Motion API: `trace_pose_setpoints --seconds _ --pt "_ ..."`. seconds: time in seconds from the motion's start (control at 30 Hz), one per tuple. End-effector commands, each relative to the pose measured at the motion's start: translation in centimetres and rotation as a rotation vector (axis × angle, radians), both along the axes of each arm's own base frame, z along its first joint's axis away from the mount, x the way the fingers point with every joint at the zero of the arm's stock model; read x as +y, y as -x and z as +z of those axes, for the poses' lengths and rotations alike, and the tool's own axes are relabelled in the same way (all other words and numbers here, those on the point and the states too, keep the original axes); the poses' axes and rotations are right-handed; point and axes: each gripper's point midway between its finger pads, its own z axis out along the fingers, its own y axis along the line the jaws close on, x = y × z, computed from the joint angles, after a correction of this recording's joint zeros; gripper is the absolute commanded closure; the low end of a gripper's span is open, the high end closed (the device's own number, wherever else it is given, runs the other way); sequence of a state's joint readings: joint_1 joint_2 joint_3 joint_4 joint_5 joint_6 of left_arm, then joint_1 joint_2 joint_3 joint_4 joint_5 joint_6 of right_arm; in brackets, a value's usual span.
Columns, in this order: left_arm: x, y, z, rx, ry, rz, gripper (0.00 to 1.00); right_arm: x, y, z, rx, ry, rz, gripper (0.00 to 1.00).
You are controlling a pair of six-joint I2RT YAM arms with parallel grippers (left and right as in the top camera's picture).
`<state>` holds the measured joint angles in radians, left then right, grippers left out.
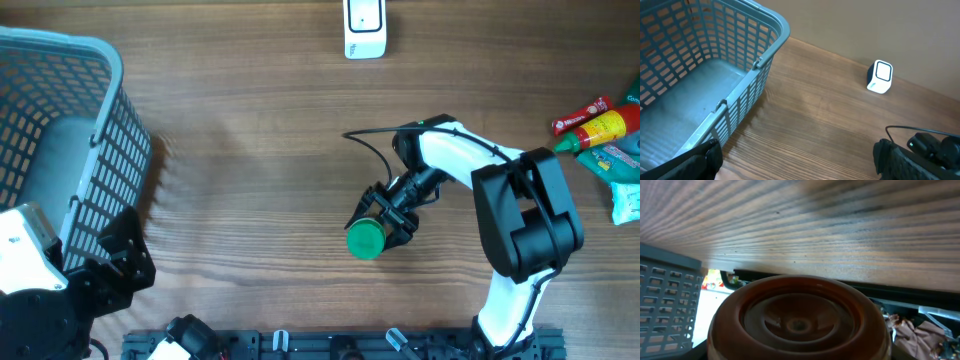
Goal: Scan the item barcode
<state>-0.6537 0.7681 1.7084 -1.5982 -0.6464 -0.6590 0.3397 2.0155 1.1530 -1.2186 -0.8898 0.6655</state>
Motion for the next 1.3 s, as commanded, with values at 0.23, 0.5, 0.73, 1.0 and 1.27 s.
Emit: trace_pose_setpoints --seconds 0.23,0.5,0.73,1.0,1.27 --pt "0.3 0.0 0.2 -0.006 -0.018 0.009 0.0 1.4 1.4 -0.6 -0.036 -0.068 0.029 0.3" --pt "0.3 0.0 0.2 -0.006 -0.018 0.008 0.0 1.3 0.5 -2.4 -0.066 -0.022 0.02 0.01" --pt "0.3 -0.1 0.2 -0.006 -0.018 0.009 0.0 -0.9 -2.3 -5.2 -0.249 0.125 0.089 0.0" --pt "0.3 -0.1 0.2 -0.006 -0.018 0.009 0.0 -0.9 -7.0 0.5 -0.39 0.177 0.095 0.0" --pt "0.3 -0.1 0.2 -0.006 -0.018 0.009 0.0 -8.4 -4.8 7.7 -0.433 0.67 -0.09 0.0"
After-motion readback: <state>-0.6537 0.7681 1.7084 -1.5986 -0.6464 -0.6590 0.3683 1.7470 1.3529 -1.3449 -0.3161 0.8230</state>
